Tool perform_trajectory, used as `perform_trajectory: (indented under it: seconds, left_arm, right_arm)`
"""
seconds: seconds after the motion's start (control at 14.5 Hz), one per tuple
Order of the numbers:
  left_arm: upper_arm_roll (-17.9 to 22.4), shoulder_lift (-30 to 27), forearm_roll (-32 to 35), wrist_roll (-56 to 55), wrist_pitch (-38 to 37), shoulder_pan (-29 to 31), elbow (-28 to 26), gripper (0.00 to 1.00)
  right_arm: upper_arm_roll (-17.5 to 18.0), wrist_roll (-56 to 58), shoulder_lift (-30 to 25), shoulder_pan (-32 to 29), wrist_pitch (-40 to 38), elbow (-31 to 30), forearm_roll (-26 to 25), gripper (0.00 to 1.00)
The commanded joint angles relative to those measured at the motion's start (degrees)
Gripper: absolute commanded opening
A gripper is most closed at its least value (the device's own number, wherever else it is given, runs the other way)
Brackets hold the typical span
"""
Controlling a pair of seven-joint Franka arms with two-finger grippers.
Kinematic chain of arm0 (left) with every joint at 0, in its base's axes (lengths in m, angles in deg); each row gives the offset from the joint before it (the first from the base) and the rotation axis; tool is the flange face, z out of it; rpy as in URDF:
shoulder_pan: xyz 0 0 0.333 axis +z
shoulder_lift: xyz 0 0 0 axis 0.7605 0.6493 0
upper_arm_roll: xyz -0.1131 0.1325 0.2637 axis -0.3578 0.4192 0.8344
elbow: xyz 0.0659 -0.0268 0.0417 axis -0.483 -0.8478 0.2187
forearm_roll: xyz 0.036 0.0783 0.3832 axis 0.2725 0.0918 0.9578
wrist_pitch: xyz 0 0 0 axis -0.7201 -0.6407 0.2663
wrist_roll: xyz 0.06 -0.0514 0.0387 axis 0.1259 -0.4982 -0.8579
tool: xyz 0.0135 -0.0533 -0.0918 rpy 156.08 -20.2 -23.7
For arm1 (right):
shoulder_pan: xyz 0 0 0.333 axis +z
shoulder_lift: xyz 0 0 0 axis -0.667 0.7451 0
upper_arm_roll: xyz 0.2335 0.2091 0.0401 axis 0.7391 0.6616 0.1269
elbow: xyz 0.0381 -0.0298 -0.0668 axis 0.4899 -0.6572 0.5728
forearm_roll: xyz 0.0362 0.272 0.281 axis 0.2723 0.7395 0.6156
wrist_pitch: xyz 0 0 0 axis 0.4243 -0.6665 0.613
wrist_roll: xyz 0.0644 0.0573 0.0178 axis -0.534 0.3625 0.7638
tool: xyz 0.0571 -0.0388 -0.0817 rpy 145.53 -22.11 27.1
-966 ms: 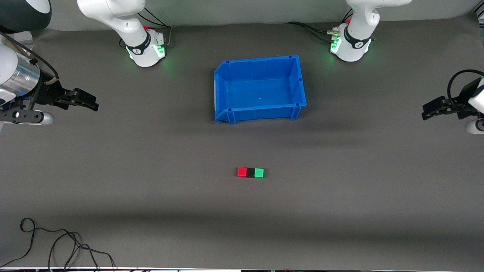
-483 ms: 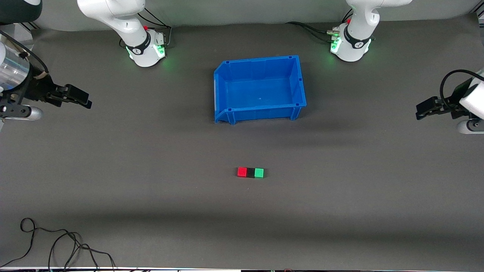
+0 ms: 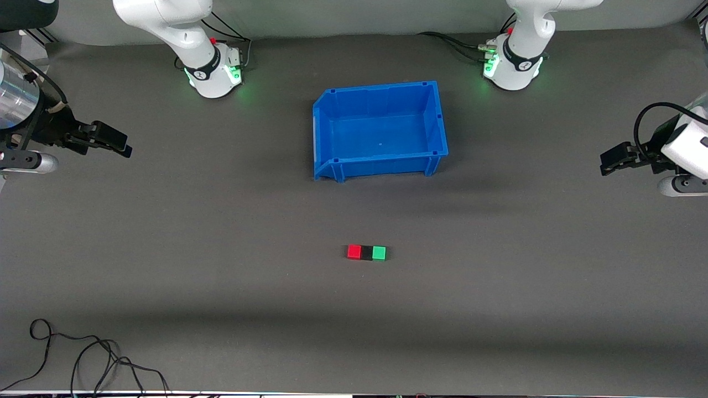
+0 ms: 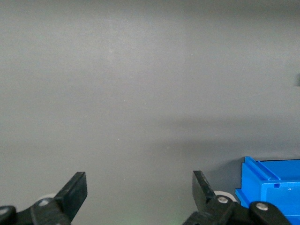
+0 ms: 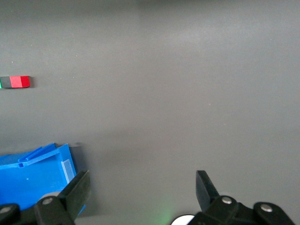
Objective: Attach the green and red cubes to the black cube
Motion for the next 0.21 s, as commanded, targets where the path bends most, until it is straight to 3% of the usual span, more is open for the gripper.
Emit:
perform_trajectory:
  seconds: [0.0, 0.14]
  left_arm:
    - [0.04, -1.05, 0.06, -1.96, 0.48, -0.88, -1.04, 1.0]
    - [0.04, -0.96, 0.06, -1.87, 0.49, -0.88, -1.21, 1.0]
  right_arm:
    - [1.07, 1.02, -1.48, -0.94, 1.08, -1.38, -0.66, 1.0]
    - [1.07, 1.02, -1.48, -1.03, 1.07, -1.38, -0.66, 1.0]
